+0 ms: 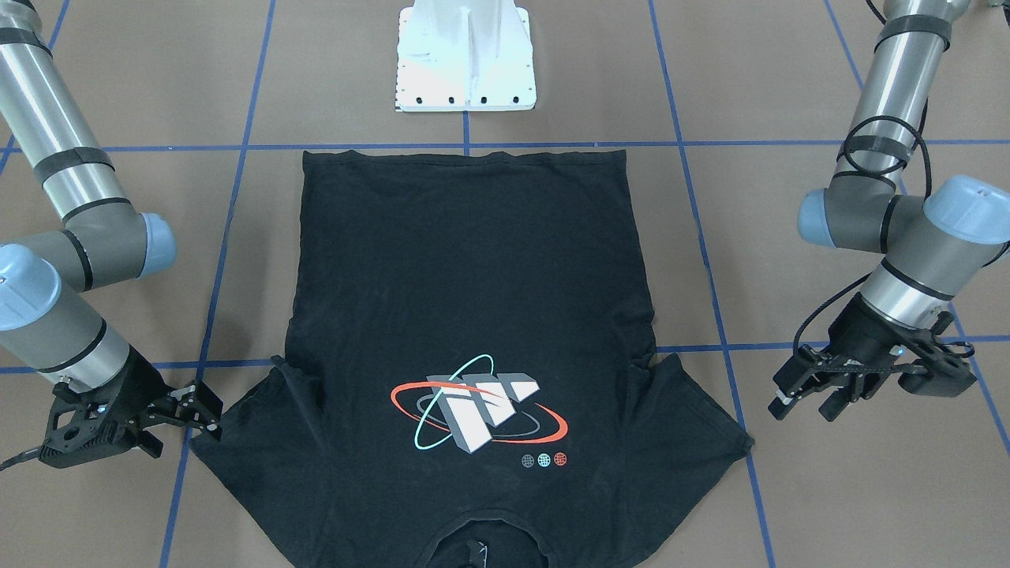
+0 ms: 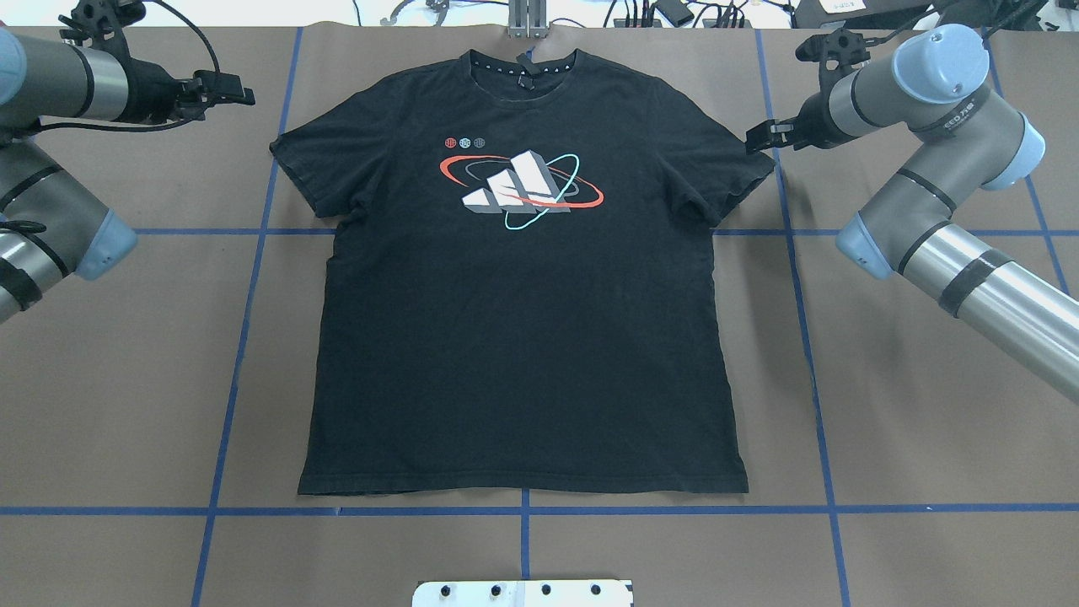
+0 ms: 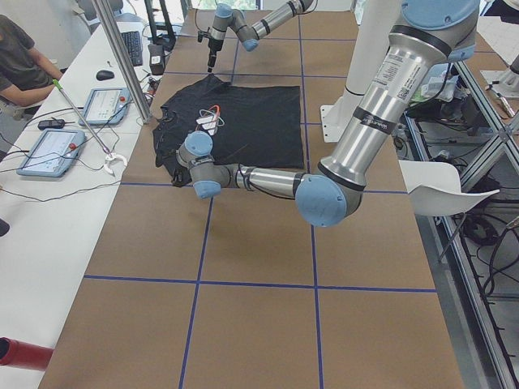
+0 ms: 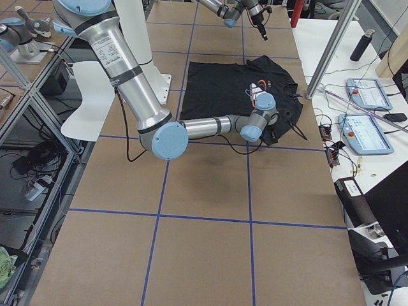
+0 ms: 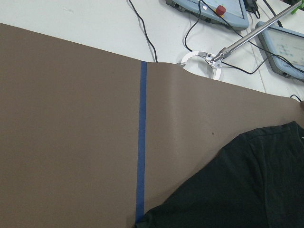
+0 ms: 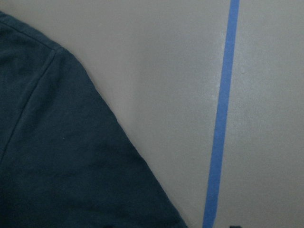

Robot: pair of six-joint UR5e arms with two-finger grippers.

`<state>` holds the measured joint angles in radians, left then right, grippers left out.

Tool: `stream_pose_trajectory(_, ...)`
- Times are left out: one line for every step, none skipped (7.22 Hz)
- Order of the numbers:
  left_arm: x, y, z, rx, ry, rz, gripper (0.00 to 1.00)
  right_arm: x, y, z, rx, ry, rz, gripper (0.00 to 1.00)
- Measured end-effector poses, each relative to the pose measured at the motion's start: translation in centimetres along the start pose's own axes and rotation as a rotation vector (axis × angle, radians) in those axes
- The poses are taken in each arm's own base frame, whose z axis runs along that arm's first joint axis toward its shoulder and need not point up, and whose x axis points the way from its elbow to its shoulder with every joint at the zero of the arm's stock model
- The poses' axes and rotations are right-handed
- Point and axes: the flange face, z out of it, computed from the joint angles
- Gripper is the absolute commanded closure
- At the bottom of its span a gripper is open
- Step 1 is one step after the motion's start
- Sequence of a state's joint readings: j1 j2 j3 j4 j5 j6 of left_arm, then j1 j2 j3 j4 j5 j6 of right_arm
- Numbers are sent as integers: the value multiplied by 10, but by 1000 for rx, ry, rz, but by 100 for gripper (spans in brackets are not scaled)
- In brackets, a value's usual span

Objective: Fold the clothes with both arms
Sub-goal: 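Move the right gripper toward the shirt's sleeve farthest from the robot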

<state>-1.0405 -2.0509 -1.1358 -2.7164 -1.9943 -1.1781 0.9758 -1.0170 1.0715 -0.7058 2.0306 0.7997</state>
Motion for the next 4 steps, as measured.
stream_pose_trajectory(0, 0, 0, 0, 0, 0, 1, 1, 0, 6, -13, 8, -20, 26)
stream_pose_trajectory(0, 0, 0, 0, 0, 0, 1, 1, 0, 13, -24, 14, -38, 29)
stream_pose_trajectory(0, 0, 0, 0, -1, 0, 1, 2, 1, 19, -34, 20, -55, 36)
stream_pose_trajectory(-1, 0, 0, -1, -1, 0, 1, 2, 1, 22, -38, 23, -64, 38)
